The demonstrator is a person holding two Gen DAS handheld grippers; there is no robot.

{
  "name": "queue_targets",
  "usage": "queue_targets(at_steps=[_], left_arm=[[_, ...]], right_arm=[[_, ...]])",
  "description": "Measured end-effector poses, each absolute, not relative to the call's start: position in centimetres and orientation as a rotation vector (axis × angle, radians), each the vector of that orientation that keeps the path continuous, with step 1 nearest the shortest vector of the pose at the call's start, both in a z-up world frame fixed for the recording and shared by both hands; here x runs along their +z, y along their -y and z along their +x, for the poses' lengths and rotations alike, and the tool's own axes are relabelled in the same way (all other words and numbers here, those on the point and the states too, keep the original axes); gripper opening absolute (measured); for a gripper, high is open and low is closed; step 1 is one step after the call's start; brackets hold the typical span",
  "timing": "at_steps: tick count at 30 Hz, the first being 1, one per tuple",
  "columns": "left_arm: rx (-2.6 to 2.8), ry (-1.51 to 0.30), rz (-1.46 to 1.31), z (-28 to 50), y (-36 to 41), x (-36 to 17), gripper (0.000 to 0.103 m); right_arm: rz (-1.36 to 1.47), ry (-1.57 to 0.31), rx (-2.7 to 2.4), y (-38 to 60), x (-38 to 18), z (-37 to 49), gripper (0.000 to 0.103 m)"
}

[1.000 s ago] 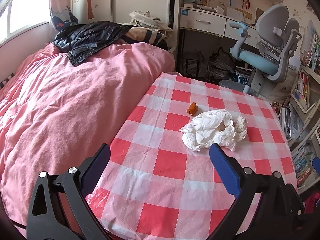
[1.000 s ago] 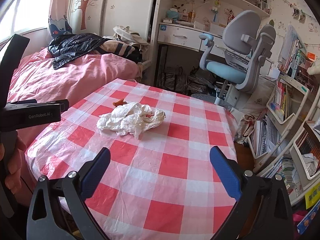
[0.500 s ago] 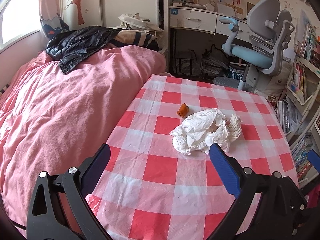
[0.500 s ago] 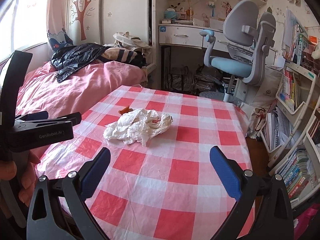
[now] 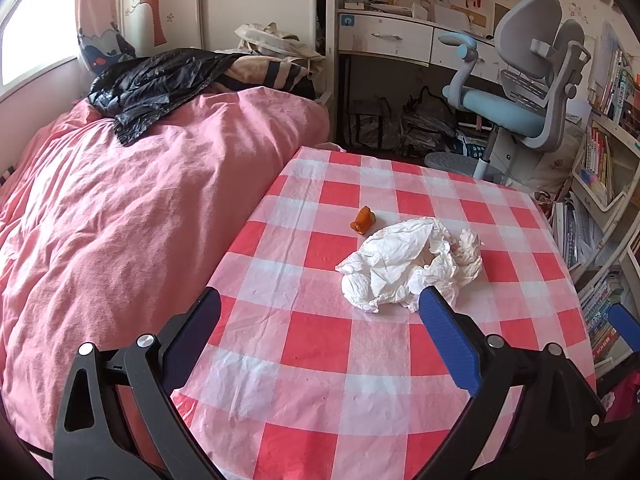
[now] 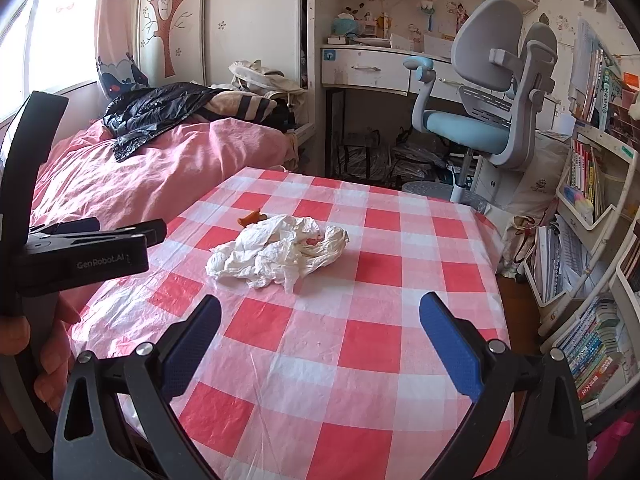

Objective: Collect trash

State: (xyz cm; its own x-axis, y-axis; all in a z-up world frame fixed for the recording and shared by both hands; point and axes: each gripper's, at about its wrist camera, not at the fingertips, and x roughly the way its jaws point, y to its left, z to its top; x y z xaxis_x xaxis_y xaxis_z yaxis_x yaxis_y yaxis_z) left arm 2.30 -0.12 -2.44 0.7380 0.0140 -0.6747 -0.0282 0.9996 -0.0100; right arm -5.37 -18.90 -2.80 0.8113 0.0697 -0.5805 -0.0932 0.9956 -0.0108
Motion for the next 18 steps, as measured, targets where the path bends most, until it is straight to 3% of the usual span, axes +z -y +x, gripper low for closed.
queue_targets(at_steps=[18], left_arm=[[-0.015,-0.732,-0.029,2.1,1.4,-1.9,0.096]], right_arm=[[-0.041,-0.62,0.09,18.7,-3.1,-5.3,0.095]])
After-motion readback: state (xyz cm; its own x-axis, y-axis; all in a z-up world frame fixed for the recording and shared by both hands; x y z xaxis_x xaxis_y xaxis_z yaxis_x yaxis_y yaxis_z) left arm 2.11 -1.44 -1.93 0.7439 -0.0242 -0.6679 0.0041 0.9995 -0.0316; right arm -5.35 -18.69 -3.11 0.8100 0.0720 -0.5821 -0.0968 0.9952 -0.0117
